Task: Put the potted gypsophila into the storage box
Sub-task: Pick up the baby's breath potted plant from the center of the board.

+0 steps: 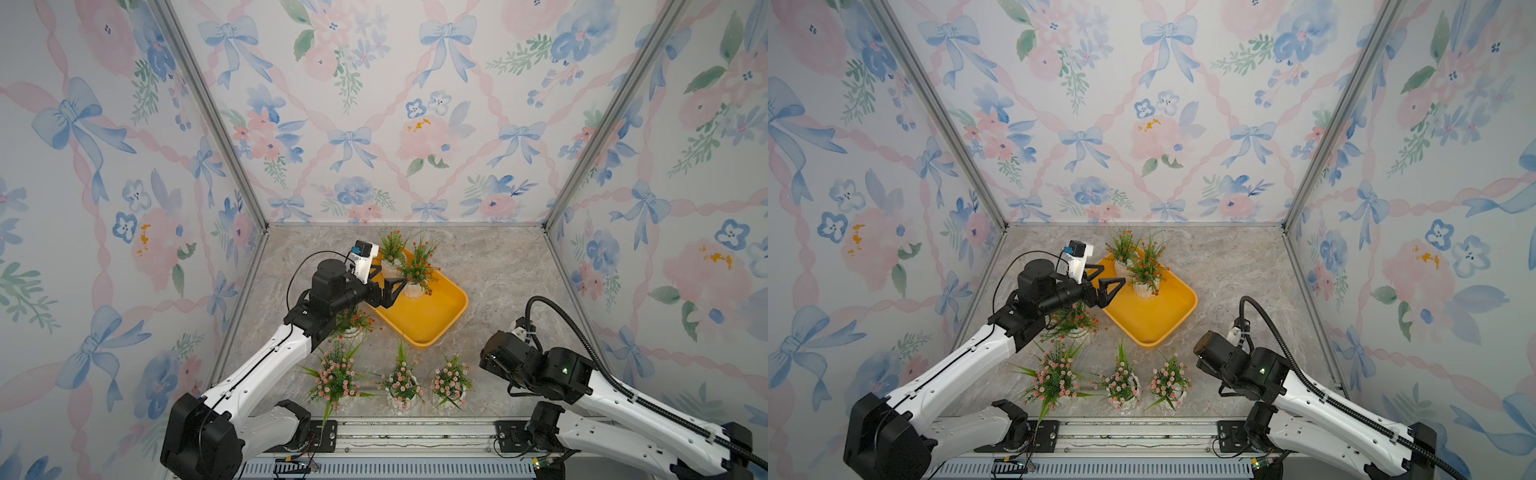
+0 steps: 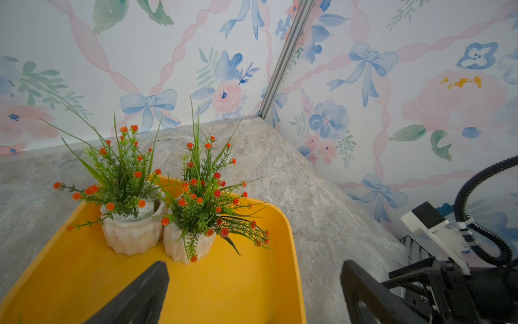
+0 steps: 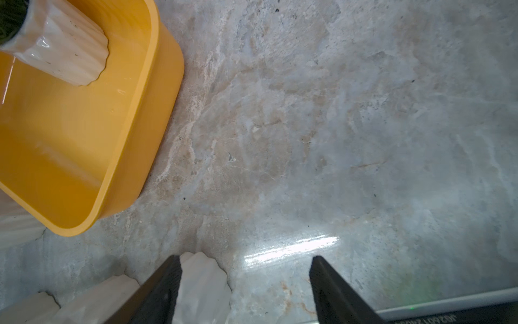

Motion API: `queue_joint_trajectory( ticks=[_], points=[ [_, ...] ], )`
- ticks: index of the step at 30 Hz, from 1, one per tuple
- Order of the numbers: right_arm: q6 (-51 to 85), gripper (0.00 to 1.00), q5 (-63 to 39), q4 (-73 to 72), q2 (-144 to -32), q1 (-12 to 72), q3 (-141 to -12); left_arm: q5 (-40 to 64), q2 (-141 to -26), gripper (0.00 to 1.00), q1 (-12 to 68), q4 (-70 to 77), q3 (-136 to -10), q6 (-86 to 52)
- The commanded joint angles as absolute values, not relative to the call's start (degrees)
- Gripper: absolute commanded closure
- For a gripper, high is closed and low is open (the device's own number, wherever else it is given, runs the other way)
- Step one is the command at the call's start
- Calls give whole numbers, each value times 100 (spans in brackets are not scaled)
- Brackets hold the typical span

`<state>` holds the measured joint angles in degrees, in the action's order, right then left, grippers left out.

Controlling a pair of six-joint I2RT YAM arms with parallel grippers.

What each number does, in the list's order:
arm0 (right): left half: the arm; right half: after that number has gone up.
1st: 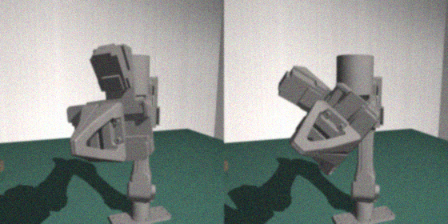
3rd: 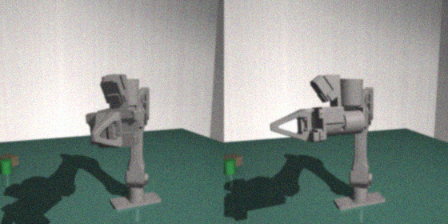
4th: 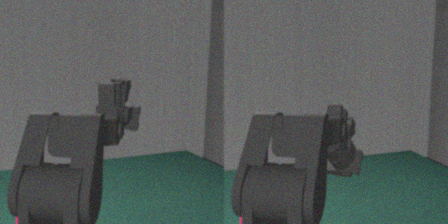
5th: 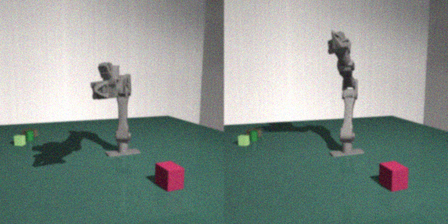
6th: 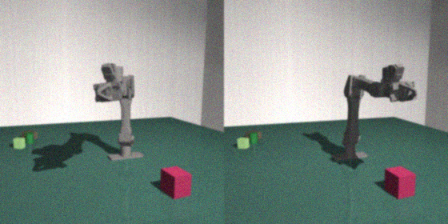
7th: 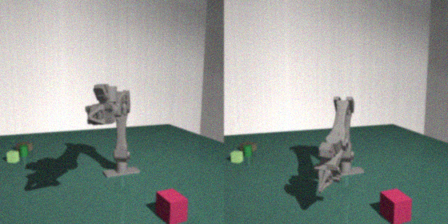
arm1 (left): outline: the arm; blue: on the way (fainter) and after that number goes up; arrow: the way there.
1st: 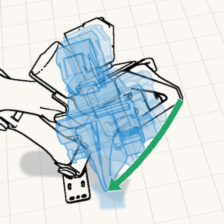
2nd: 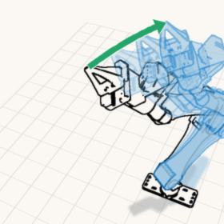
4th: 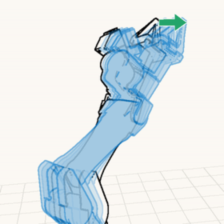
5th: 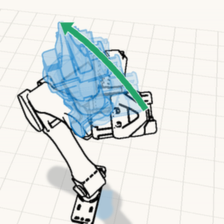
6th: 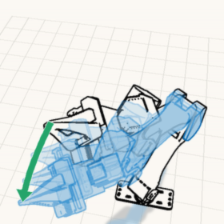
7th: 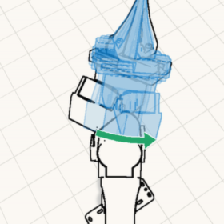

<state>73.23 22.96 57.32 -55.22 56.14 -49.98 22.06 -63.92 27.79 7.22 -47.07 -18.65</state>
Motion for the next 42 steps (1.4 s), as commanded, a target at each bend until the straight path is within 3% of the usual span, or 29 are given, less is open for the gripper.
queue_joint_trajectory(
  ticks=[1,11,19,32,42],
  points=[
    [7666,25,2399,6189,-5729,6021,-4945,2423,-6049,2,2843,532,-4474,-2073],
    [7598,27,1931,5686,-5625,6920,-4640,2295,-5547,2,3110,32,-4361,-1920],
    [7663,30,2087,5199,-6153,7535,-4706,2189,-4915,2,3125,-131,-4165,-1925],
    [7682,36,2285,5110,-6707,7778,-4917,2276,-4590,2,3135,-264,-4014,-1924],
    [7567,49,1994,5272,-7025,7778,-5018,2052,-4400,2,3134,-299,-3955,-1942]
  ],
)
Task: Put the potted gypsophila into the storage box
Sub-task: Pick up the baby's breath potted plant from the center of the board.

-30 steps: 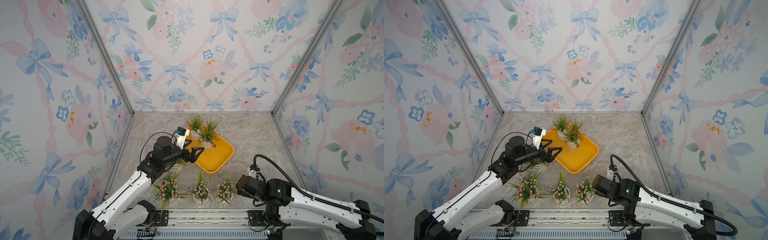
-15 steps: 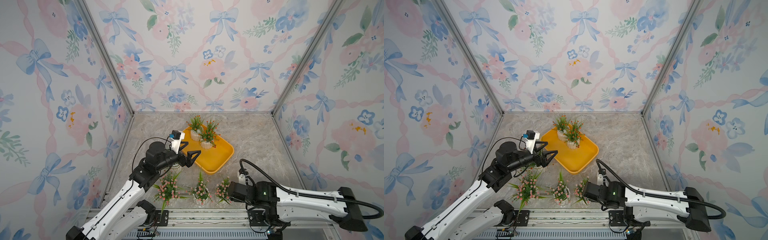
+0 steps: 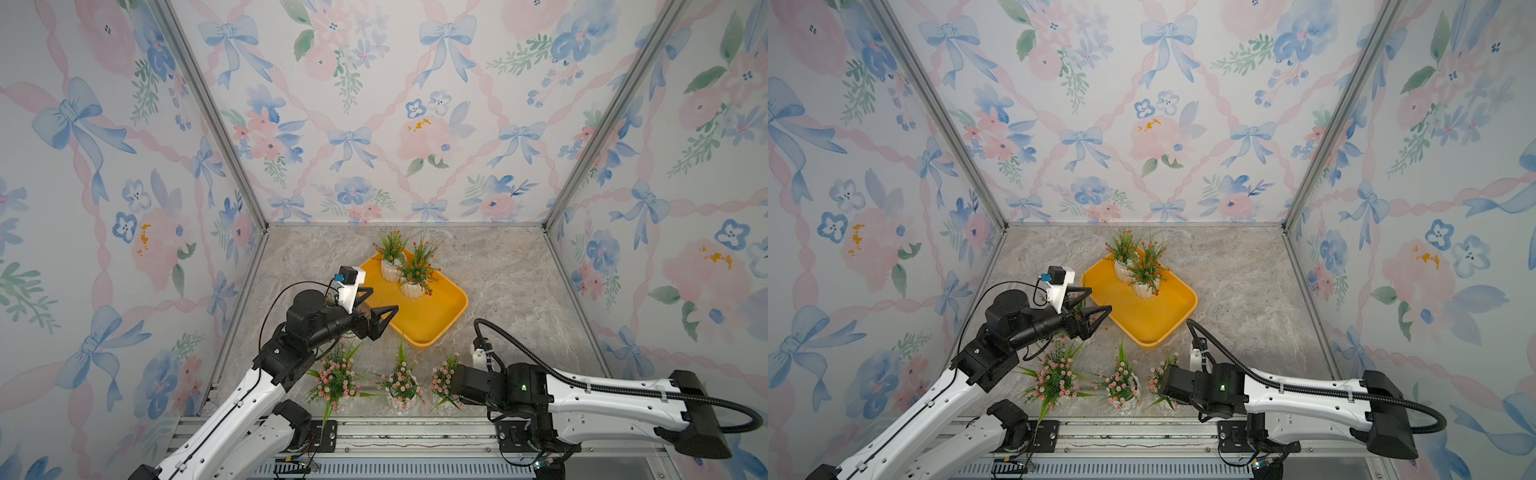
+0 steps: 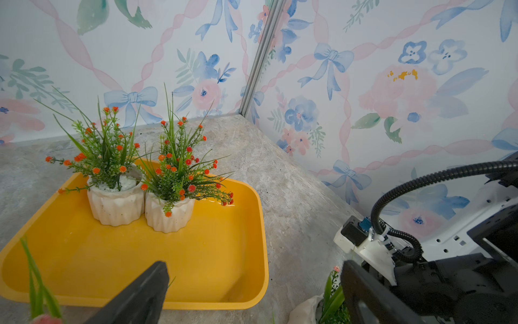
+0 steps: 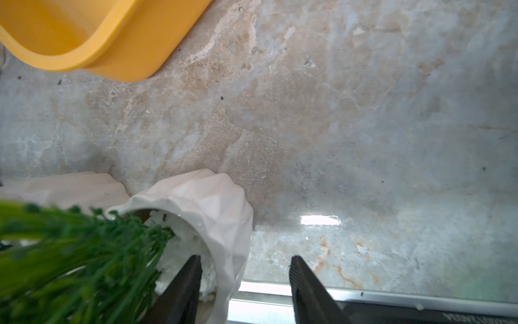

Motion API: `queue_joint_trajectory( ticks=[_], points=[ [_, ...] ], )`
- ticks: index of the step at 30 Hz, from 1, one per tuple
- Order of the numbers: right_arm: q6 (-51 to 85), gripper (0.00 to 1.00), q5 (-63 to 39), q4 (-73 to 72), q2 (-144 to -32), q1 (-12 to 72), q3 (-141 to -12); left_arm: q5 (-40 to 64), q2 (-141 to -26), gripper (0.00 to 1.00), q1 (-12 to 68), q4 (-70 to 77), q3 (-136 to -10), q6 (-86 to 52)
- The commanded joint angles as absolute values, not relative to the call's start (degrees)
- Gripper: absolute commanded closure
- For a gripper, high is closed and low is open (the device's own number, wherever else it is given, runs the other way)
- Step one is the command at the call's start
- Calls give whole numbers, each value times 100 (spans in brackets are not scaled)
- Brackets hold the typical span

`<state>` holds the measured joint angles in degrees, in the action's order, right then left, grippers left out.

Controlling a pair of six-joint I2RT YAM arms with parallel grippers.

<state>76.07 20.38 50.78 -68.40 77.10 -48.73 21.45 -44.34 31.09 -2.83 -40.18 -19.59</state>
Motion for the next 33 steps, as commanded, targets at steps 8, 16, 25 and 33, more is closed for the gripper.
queue_joint_trajectory(
  ticks=[8,16,25,33],
  points=[
    [7677,60,1982,4970,-7105,7783,-4863,2032,-4587,2,3130,-299,-4156,-1936],
    [7821,67,1863,4878,-7322,7781,-4815,2047,-4421,2,3136,-308,-4035,-2046],
    [7995,82,1872,5040,-7501,7785,-4914,2076,-4229,2,3129,-324,-3955,-2162],
    [8312,89,1939,5169,-7506,7881,-4924,2102,-4109,2,3133,-321,-3754,-2289]
  ],
)
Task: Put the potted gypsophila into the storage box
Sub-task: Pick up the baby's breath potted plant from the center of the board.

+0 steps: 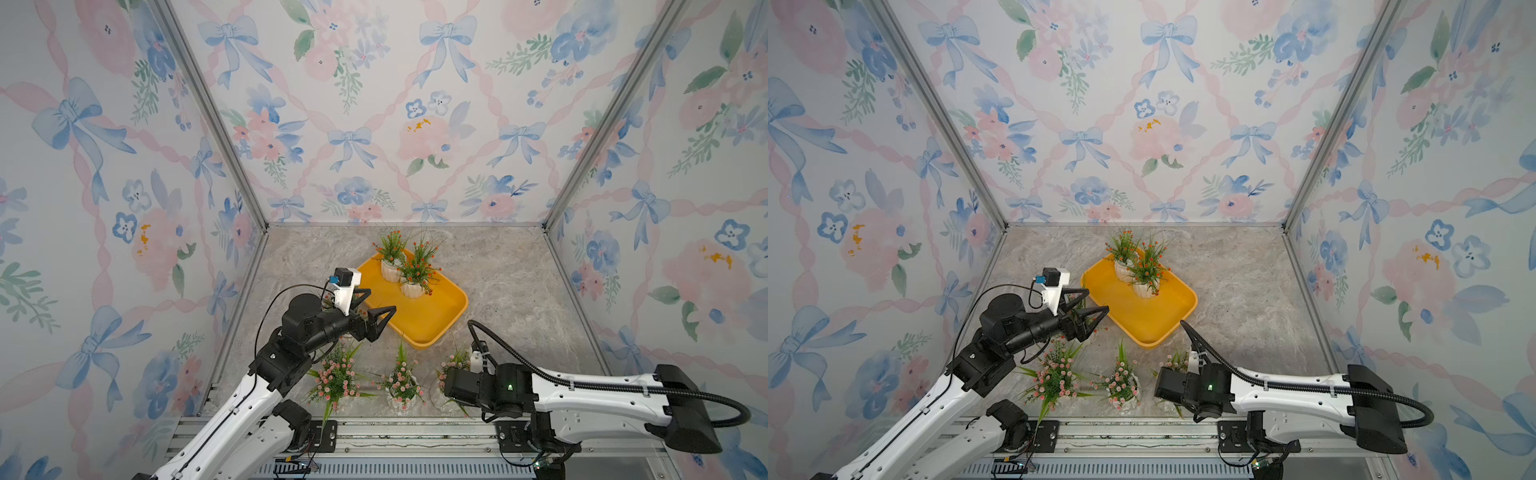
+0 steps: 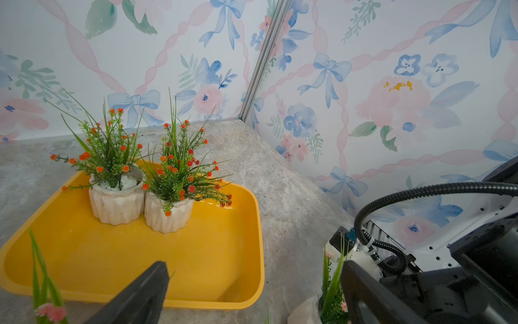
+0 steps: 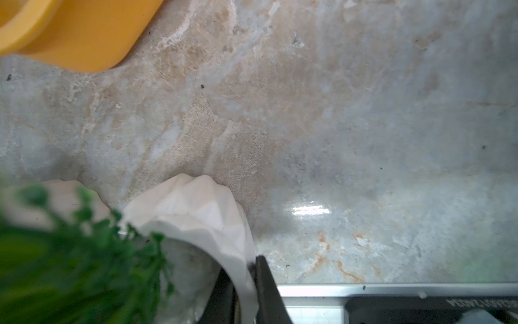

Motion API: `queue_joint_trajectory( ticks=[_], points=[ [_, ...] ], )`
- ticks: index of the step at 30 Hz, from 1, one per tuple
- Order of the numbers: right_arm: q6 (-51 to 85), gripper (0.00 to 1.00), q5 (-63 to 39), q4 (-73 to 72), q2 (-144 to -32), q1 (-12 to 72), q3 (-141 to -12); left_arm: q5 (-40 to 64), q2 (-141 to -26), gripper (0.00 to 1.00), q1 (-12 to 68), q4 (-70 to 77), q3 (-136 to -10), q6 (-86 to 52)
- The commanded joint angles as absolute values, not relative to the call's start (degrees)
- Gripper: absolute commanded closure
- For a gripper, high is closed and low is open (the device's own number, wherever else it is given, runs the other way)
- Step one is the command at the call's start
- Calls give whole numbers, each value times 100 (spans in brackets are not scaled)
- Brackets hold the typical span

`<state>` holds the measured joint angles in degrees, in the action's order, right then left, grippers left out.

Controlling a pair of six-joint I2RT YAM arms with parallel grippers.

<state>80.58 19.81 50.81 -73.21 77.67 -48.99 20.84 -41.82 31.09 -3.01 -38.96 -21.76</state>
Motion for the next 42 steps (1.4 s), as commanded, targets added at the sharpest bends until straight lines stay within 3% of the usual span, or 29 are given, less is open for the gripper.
queue_joint_trajectory(
  ticks=[1,11,22,31,42],
  points=[
    [8353,90,1976,5231,-7518,7901,-4952,2101,-4100,2,3135,-325,-3753,-2302],
    [8452,94,2454,5884,-7216,7954,-5317,2024,-4026,2,3136,-332,-3679,-2364],
    [8350,95,2689,6234,-6441,7543,-5221,1938,-4755,2,3130,-325,-4073,-2024],
    [7219,96,2622,6243,-6135,6236,-5771,1817,-5756,2,3120,-321,-4641,-1549],
    [5456,96,1411,5344,-6685,4425,-6585,1541,-6977,2,3030,-263,-5594,-1225]
  ],
)
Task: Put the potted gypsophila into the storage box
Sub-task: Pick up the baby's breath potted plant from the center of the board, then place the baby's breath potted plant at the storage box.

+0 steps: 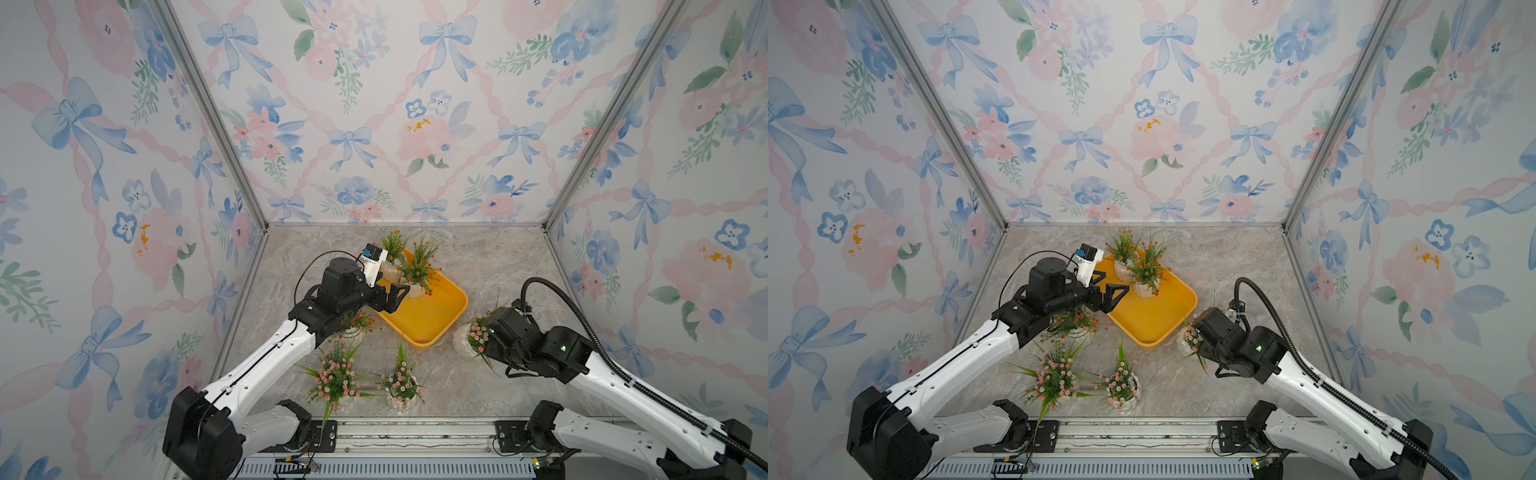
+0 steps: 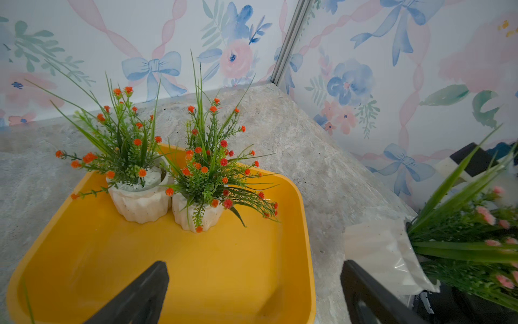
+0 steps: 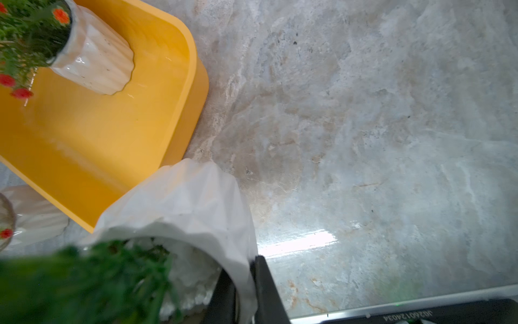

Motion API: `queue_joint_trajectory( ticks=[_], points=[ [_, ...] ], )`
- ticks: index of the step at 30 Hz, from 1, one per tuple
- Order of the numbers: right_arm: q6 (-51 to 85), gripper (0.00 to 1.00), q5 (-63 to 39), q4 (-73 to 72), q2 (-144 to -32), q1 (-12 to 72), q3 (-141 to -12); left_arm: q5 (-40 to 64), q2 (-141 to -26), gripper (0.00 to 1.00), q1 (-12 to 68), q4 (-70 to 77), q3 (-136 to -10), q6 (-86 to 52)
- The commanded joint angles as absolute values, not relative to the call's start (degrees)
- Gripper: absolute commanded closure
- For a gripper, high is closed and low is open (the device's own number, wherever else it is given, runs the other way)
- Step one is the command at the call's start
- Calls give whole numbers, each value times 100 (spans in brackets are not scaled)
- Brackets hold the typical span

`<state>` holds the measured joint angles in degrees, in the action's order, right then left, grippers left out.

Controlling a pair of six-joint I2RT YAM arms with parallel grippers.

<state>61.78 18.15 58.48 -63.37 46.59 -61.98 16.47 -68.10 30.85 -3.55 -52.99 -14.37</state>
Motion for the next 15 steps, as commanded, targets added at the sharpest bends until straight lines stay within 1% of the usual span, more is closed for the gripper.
queue_joint_trajectory(
  ticks=[1,6,10,15],
  points=[
    [5371,96,1313,5350,-6841,4335,-6706,1568,-7076,2,3019,-246,-5697,-1215],
    [4868,97,1031,5439,-7594,4071,-7519,1523,-7497,2,2978,-166,-6106,-1054],
    [4587,97,718,5275,-8088,3763,-7897,1497,-7801,2,2898,-109,-6307,-945],
    [4375,97,648,5415,-8840,3391,-8375,1408,-8089,2,2767,16,-6549,-812]
  ],
)
